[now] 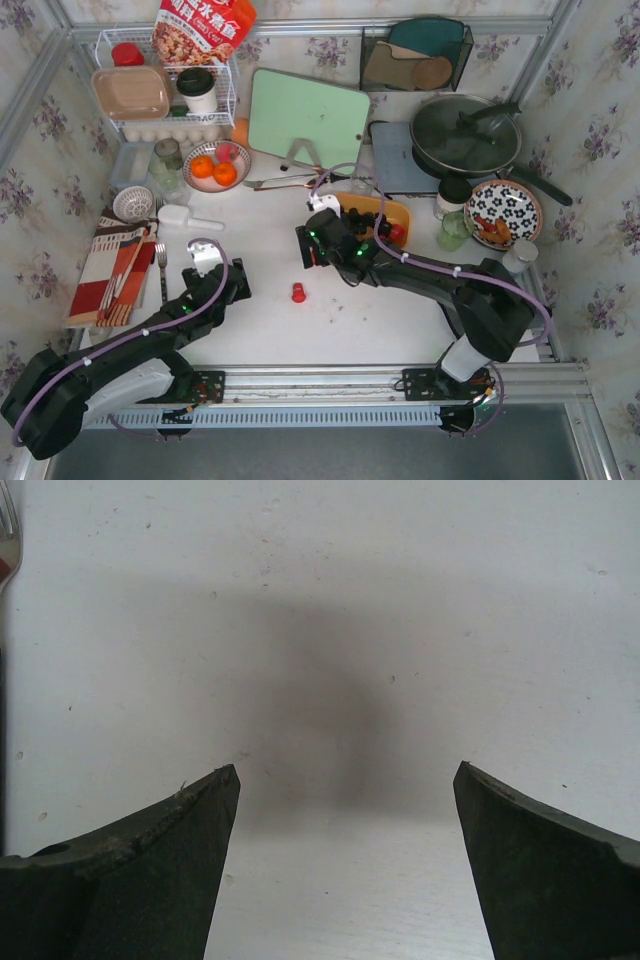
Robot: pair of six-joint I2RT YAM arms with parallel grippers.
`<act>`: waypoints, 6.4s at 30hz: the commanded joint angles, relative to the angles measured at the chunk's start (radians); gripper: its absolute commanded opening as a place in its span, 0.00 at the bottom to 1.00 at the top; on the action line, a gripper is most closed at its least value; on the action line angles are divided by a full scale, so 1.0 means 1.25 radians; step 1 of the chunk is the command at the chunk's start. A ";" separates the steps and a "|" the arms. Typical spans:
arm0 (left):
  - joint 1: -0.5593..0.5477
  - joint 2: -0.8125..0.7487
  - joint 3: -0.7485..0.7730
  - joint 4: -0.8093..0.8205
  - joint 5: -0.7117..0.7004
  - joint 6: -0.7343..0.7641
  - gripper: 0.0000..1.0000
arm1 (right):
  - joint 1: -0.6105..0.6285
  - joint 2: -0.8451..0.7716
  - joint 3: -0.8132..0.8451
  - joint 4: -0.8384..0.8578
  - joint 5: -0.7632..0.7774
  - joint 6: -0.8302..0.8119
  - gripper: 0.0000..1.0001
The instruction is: Mix the coffee capsules in the storage basket
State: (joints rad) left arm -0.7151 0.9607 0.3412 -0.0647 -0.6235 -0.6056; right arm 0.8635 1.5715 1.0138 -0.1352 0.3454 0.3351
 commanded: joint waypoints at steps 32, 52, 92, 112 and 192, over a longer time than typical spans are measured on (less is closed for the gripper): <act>0.001 0.013 0.016 0.015 0.003 0.006 0.91 | 0.015 0.249 0.077 0.068 0.122 0.102 0.49; 0.002 0.014 0.016 0.015 0.003 0.004 0.91 | 0.015 0.077 0.064 0.048 0.034 0.086 0.04; 0.003 0.020 0.018 0.016 0.005 0.004 0.91 | -0.239 -0.109 -0.107 0.091 0.085 -0.046 0.77; 0.004 0.021 0.019 0.016 0.005 0.004 0.91 | 0.034 0.008 -0.041 -0.029 -0.082 0.074 0.68; 0.007 0.019 0.018 0.014 0.009 0.001 0.91 | 0.137 0.297 0.173 -0.204 -0.068 0.051 0.61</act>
State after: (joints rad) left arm -0.7071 0.9863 0.3603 -0.0647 -0.6086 -0.6029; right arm 1.0340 1.9190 1.2133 -0.3523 0.2558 0.4088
